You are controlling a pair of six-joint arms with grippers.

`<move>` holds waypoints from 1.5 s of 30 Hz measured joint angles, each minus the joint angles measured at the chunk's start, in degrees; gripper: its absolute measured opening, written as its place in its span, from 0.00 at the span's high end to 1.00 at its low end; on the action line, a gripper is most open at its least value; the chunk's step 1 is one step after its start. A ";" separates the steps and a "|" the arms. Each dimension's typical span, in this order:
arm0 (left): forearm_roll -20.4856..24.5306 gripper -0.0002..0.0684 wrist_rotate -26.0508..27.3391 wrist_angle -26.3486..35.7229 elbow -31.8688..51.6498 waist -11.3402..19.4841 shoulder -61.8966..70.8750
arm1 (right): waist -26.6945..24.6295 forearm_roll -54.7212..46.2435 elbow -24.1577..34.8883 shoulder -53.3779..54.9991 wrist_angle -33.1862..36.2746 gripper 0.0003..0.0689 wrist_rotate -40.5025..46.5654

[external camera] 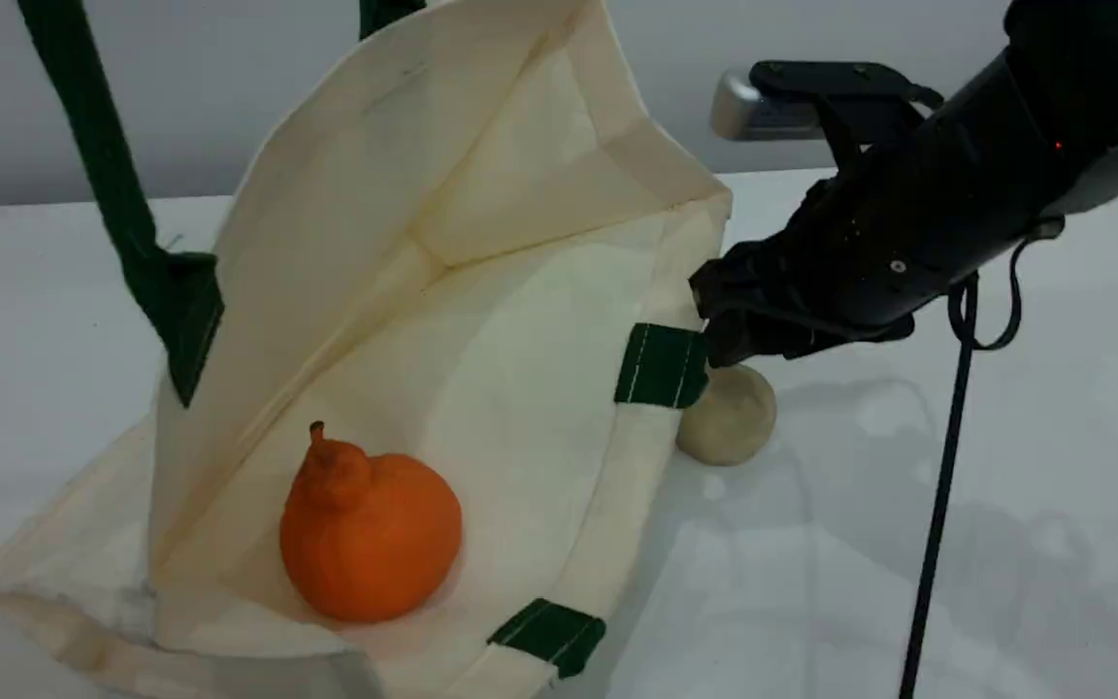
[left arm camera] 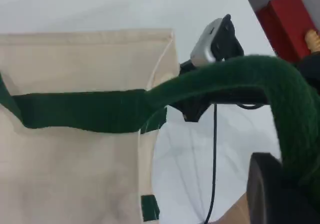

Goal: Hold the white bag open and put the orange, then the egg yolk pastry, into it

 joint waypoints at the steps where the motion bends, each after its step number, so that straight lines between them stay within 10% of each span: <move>1: 0.00 0.90 -0.19 -0.03 0.00 0.00 0.00 | 0.00 0.00 -0.24 0.17 0.65 0.46 0.00; 19: 0.00 0.90 -0.47 0.08 0.00 0.00 0.00 | 0.00 0.33 -3.94 9.70 3.17 0.47 -0.04; 28: 0.00 0.89 -0.54 -0.14 0.00 0.00 0.00 | 0.04 0.22 -3.89 9.64 2.07 0.93 0.02; 36: -0.05 0.89 -0.49 -0.33 0.00 0.00 0.00 | -0.02 -0.14 1.62 -0.19 -12.67 0.98 0.08; 45: -0.35 0.89 -0.44 -0.56 0.00 0.00 0.00 | 0.24 -0.07 12.37 -18.76 -5.67 0.98 0.08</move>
